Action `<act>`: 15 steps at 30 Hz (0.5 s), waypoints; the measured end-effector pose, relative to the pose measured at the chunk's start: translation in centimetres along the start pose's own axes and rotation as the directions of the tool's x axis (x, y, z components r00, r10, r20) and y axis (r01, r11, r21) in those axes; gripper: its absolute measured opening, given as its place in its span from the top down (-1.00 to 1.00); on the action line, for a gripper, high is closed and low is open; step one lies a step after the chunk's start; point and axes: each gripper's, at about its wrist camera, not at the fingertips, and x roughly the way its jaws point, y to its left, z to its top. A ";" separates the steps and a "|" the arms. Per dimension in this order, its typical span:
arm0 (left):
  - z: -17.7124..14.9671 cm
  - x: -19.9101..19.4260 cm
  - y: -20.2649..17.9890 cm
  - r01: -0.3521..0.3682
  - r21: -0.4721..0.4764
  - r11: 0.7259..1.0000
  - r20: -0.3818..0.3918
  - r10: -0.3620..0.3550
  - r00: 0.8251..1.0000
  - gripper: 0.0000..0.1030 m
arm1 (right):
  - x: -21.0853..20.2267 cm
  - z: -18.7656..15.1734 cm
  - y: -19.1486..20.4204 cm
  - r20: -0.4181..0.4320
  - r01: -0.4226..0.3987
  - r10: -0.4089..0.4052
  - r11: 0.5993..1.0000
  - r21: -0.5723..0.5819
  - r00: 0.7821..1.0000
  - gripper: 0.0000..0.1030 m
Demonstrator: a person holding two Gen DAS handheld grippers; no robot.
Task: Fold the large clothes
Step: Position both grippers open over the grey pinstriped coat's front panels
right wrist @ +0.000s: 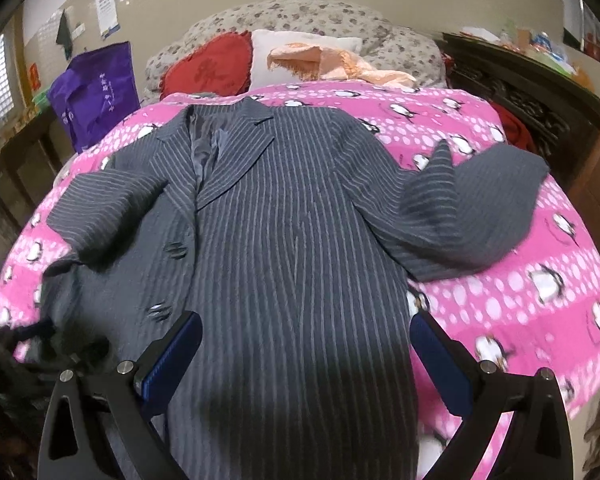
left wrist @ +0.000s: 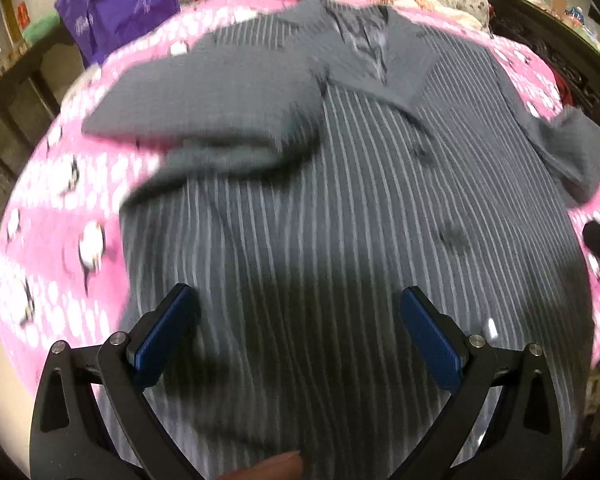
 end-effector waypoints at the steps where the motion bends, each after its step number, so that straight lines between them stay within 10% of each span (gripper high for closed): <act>1: 0.8 0.7 -0.1 -0.015 0.011 1.000 0.011 0.014 1.000 -0.99 | 1.0 0.2 -0.2 0.012 0.001 -0.001 1.000 -0.006 1.000 -1.00; 15: 0.8 4.2 1.0 0.067 -0.027 0.997 0.085 -0.065 0.994 -0.99 | 9.0 -2.6 -3.5 -0.147 -0.038 0.052 0.995 0.095 0.988 -1.00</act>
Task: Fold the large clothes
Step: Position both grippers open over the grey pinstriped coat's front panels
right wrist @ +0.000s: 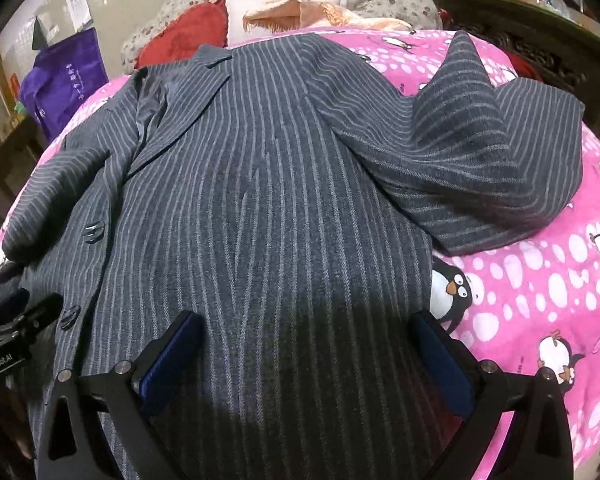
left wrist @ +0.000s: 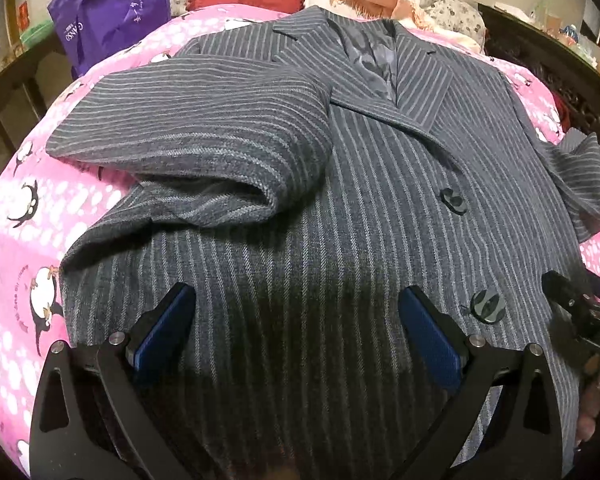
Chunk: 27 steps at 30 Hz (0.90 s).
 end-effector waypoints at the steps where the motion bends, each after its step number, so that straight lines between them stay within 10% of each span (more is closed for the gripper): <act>1: 0.0 0.0 0.0 -0.005 0.002 1.000 0.002 0.005 1.000 -0.99 | 0.0 -0.1 0.0 -0.002 0.001 -0.001 1.000 0.000 1.000 -1.00; 22: -0.2 -0.2 -0.2 0.012 0.004 1.000 -0.005 -0.012 1.000 -0.99 | -5.5 1.2 3.7 0.095 0.032 -0.029 0.999 -0.033 0.995 -1.00; 27: -1.9 -1.5 0.5 0.010 -0.010 1.000 -0.016 -0.011 1.000 -0.99 | -3.6 -1.4 6.5 -0.049 -0.047 0.042 0.993 -0.106 0.998 -1.00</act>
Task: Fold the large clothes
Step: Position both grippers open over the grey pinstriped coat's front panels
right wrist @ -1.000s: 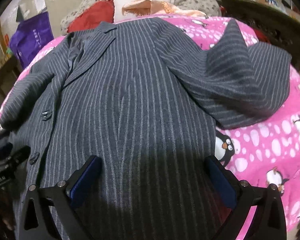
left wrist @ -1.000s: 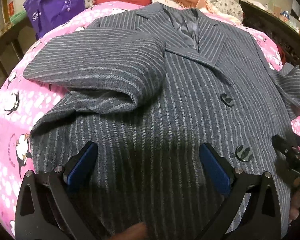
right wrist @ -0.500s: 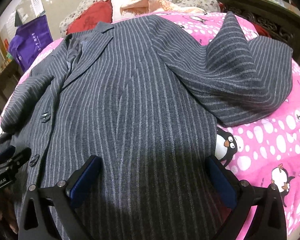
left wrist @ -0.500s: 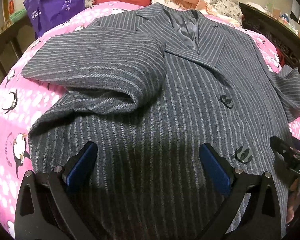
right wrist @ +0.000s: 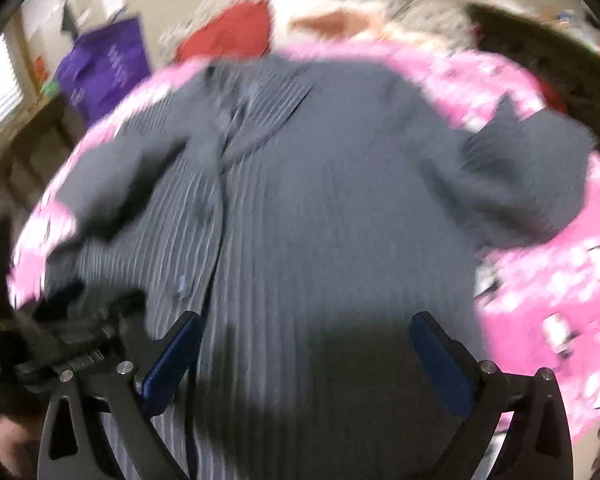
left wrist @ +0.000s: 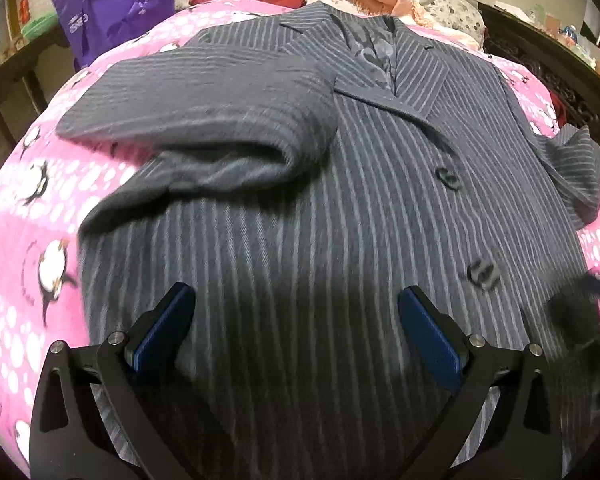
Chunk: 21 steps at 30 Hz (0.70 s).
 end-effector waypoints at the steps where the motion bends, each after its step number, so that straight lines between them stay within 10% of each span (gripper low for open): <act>1: -0.1 0.0 0.0 0.002 0.000 1.000 0.000 -0.002 1.000 -0.99 | 1.4 -0.8 -0.1 -0.049 0.027 -0.028 1.000 -0.008 0.998 -1.00; 13: -0.9 -3.3 -0.9 -0.069 0.023 0.997 -0.063 0.071 0.996 -0.99 | -1.0 -2.0 -0.7 -0.072 0.029 -0.029 1.000 0.002 0.997 -1.00; 21: -1.7 -9.8 -3.5 -0.038 0.071 0.997 0.037 0.036 0.999 -0.99 | -10.7 -3.7 0.4 0.145 0.093 -0.093 0.996 0.007 0.985 -1.00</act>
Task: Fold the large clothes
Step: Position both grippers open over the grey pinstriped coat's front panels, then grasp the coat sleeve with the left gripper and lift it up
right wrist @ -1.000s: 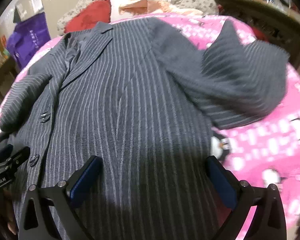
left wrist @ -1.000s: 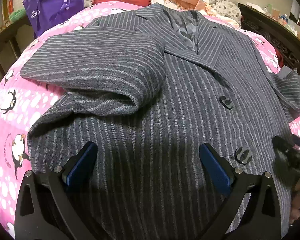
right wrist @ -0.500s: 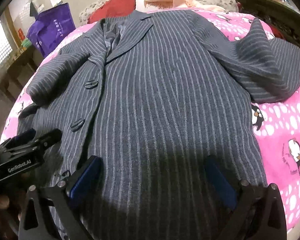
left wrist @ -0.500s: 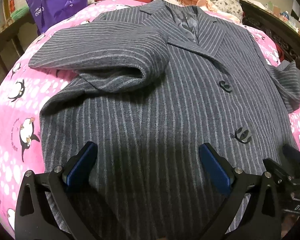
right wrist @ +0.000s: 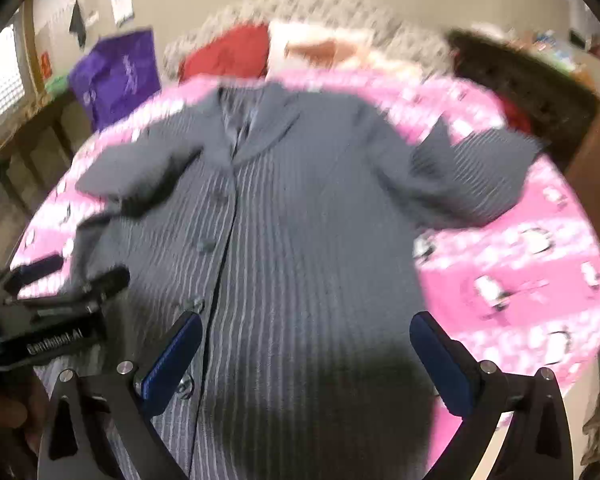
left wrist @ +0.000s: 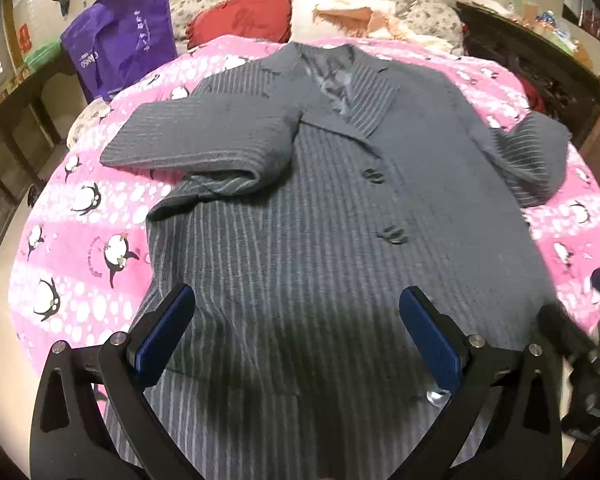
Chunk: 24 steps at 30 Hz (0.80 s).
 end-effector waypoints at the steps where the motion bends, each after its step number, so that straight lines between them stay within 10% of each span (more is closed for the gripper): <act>1: -0.1 -0.3 -0.1 -0.003 0.000 1.000 0.005 0.003 1.000 -0.99 | -0.9 0.1 -0.1 0.031 0.019 -0.020 1.000 0.011 0.999 -1.00; 24: -0.1 -0.5 -0.2 0.005 -0.008 1.000 -0.005 -0.005 1.000 -0.99 | -2.5 -0.2 -0.1 0.073 0.030 -0.033 0.999 0.035 0.997 -1.00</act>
